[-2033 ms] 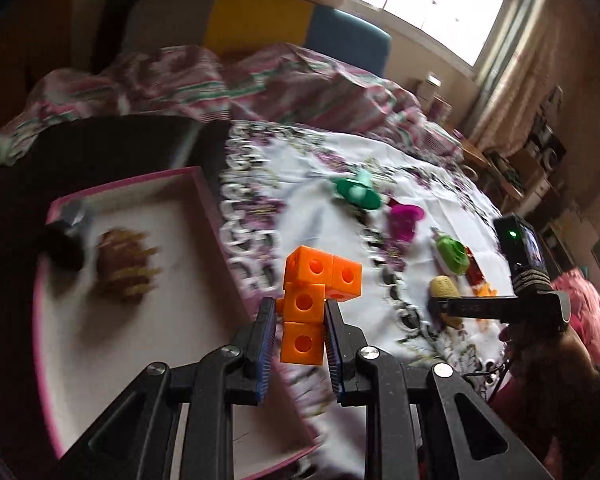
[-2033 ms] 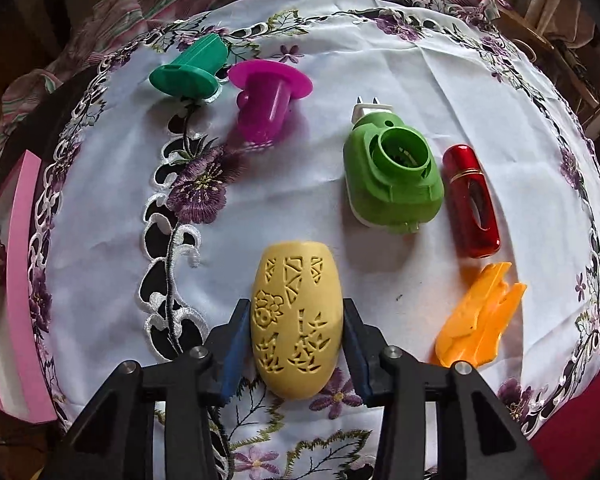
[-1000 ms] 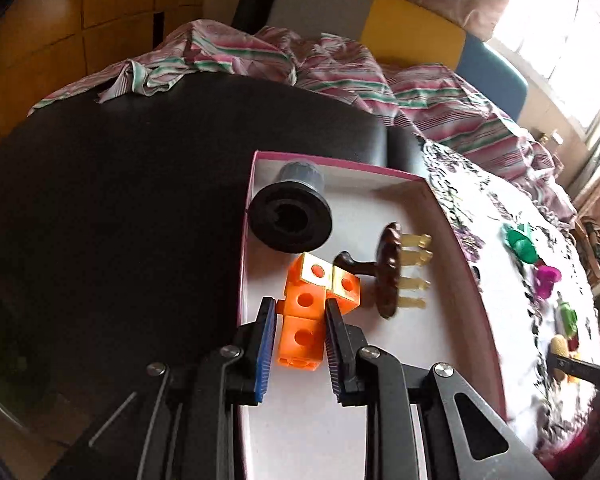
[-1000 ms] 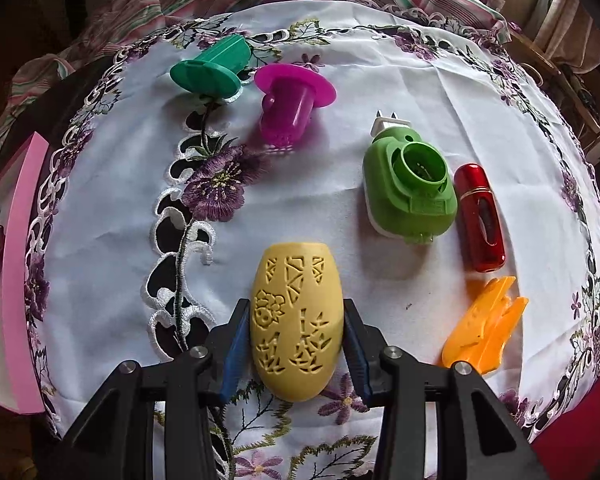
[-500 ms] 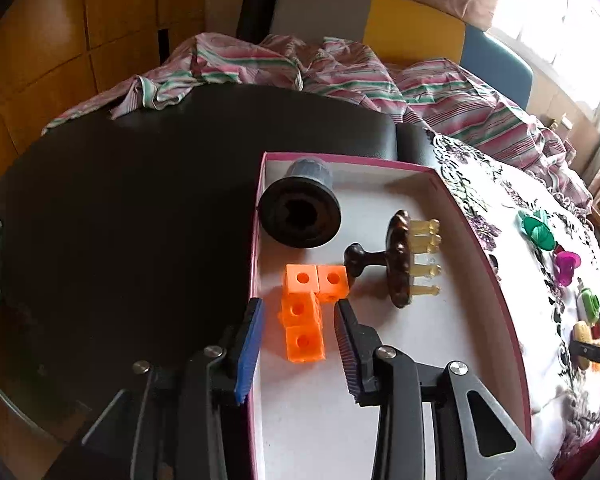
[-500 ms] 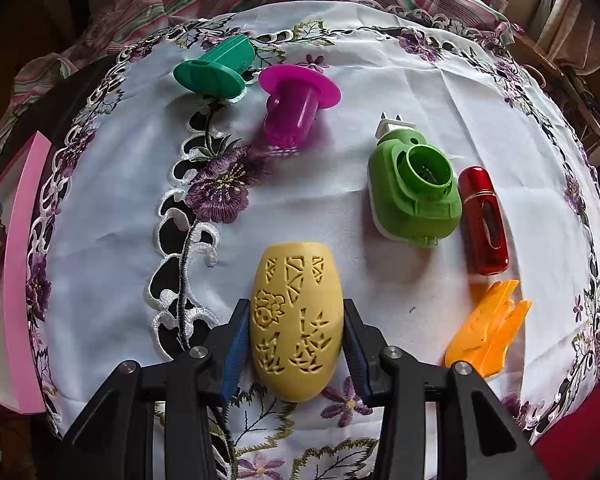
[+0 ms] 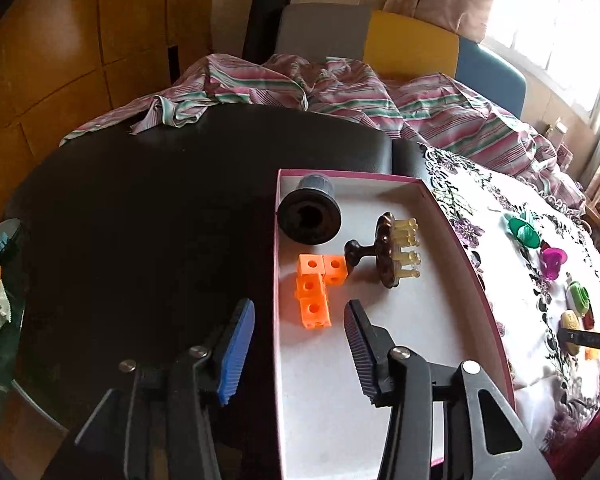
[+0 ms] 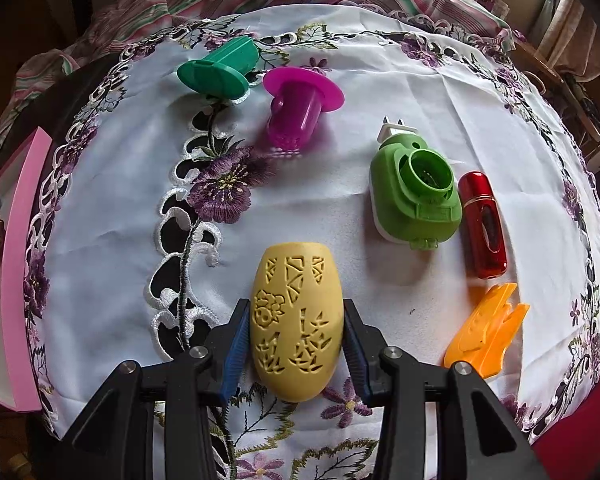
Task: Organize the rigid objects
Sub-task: 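Lift the yellow oval piece and carry it toward the tray with the right tool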
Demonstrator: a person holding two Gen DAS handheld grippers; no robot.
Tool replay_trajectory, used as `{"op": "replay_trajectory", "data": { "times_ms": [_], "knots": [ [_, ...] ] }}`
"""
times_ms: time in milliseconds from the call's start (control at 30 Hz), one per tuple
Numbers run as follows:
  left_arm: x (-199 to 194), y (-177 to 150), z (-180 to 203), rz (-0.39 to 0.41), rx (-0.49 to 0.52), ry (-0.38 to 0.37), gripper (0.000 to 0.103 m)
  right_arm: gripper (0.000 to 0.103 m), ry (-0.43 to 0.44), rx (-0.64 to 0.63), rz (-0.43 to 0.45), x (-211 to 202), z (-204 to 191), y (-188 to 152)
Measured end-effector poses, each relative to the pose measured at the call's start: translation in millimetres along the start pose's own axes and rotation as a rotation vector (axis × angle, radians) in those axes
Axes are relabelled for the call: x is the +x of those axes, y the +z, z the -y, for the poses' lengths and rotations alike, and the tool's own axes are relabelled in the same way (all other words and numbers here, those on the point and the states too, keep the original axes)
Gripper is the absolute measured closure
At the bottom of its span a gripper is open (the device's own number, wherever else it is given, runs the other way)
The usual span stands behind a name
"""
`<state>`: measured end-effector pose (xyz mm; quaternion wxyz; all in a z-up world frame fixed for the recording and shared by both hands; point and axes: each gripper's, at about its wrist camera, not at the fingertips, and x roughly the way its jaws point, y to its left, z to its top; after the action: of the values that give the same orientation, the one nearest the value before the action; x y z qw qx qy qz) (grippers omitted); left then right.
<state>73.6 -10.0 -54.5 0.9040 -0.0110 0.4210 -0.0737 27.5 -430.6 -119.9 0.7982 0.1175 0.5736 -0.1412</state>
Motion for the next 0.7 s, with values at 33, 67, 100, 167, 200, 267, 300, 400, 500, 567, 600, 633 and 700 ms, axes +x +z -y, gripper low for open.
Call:
{"op": "replay_trajectory", "data": {
  "times_ms": [33, 67, 100, 167, 200, 267, 300, 400, 500, 567, 600, 633, 700],
  "knots": [
    [-1, -1, -1, 0.0, 0.0, 0.003, 0.055, 0.059, 0.0, 0.0, 0.001, 0, 0, 0],
    [-2, -2, -2, -0.001, 0.0, 0.005, 0.055, 0.059, 0.0, 0.0, 0.001, 0, 0, 0],
    [-3, -4, -3, -0.002, -0.002, 0.006, 0.055, 0.059, -0.001, -0.001, 0.001, 0, 0, 0],
    [-4, -6, -5, -0.01, -0.008, 0.004, 0.055, 0.059, -0.002, -0.002, 0.002, 0, 0, 0],
    [-4, -7, -5, -0.012, -0.01, 0.005, 0.055, 0.059, -0.002, -0.003, 0.002, 0, 0, 0],
    [-4, -9, -7, -0.017, -0.012, 0.006, 0.055, 0.059, -0.002, -0.002, 0.002, 0, 0, 0],
    [-5, -10, -7, -0.017, -0.014, 0.007, 0.055, 0.059, -0.002, -0.002, 0.002, -1, 0, 0],
    [-6, -12, -9, -0.022, -0.02, 0.01, 0.055, 0.059, -0.005, -0.004, 0.002, -1, -1, 0],
    [-7, -14, -12, -0.025, -0.03, 0.011, 0.055, 0.06, -0.004, 0.0, 0.006, -2, 0, 1],
    [-7, -15, -14, -0.027, -0.035, 0.014, 0.055, 0.06, -0.004, 0.002, 0.007, -2, 0, 1],
    [-8, -15, -15, -0.026, -0.036, 0.015, 0.055, 0.06, -0.005, 0.003, 0.009, -3, 0, 1],
    [-8, -15, -15, -0.024, -0.035, 0.017, 0.055, 0.06, -0.005, 0.004, 0.011, -3, 1, 1],
    [-9, -16, -17, -0.023, -0.037, 0.02, 0.055, 0.06, -0.002, 0.009, 0.015, -5, 1, 1]
  ]
}}
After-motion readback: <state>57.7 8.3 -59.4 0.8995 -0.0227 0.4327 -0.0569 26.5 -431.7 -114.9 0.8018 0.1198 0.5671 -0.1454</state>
